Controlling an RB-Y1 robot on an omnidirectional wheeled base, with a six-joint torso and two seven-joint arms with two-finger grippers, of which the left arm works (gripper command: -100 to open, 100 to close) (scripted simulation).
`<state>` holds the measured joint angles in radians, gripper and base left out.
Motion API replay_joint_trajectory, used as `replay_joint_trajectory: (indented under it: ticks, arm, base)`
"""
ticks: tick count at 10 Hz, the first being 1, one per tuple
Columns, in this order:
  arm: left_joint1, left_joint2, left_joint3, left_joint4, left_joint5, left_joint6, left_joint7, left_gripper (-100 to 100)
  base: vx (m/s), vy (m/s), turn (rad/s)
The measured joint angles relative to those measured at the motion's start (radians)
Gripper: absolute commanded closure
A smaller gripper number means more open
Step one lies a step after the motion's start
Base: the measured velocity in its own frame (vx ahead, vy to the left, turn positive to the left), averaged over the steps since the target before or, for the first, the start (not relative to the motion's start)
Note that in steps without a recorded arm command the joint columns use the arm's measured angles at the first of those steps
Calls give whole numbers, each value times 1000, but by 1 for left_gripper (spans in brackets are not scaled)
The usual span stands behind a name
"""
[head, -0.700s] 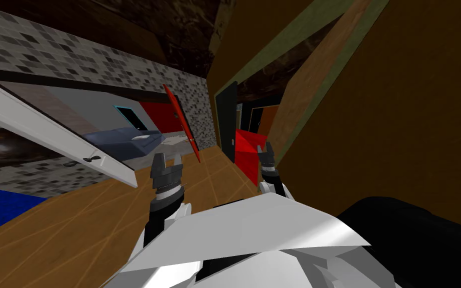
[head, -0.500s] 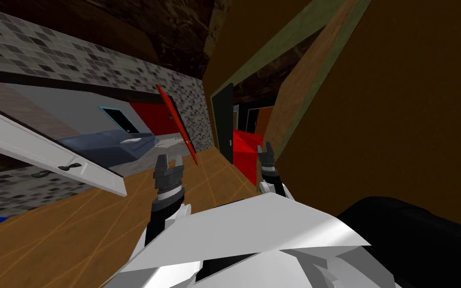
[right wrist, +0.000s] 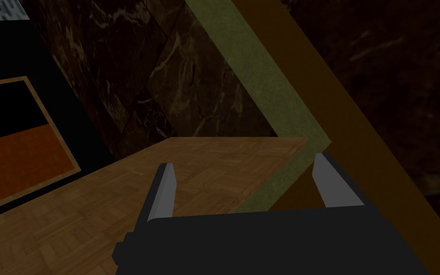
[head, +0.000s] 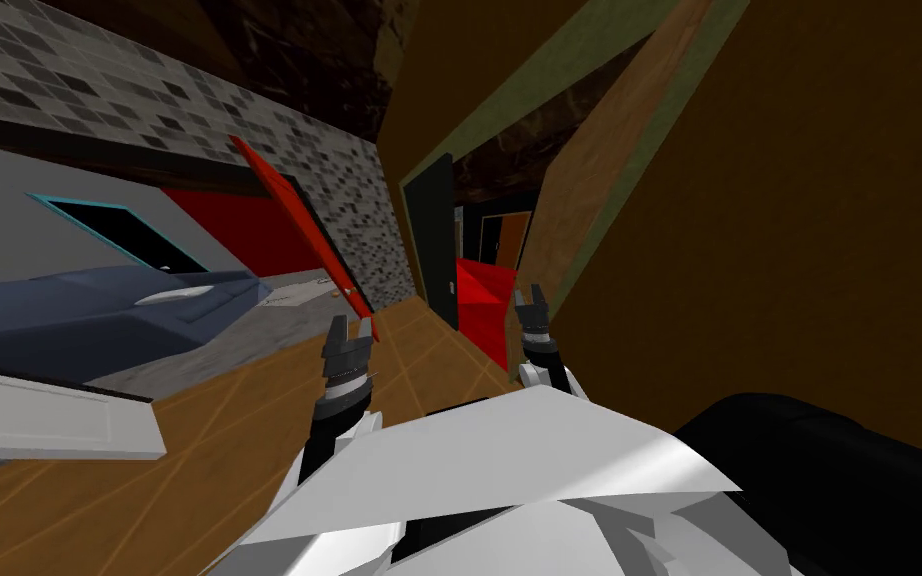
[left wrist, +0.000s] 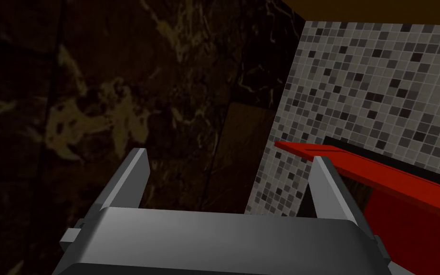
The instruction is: Push the door open
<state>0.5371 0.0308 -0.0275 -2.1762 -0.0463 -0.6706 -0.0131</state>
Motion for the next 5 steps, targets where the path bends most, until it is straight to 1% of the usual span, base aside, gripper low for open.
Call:
replay_joint_trajectory:
  ticks: [1, 2, 4, 5]
  arm:
    - [-3, 6, 3, 20, 5, -3, 2, -100]
    - [2, 12, 2, 40, 9, -11, 4, -100]
    - [-4, 23, 6, 81, 19, -20, 6, -100]
    - [-4, 25, 4, 102, 21, -26, 6, -100]
  base:
    - [143, 34, -247]
    - [114, 52, -213]
    - [121, 43, -258]
    - [123, 69, -310]
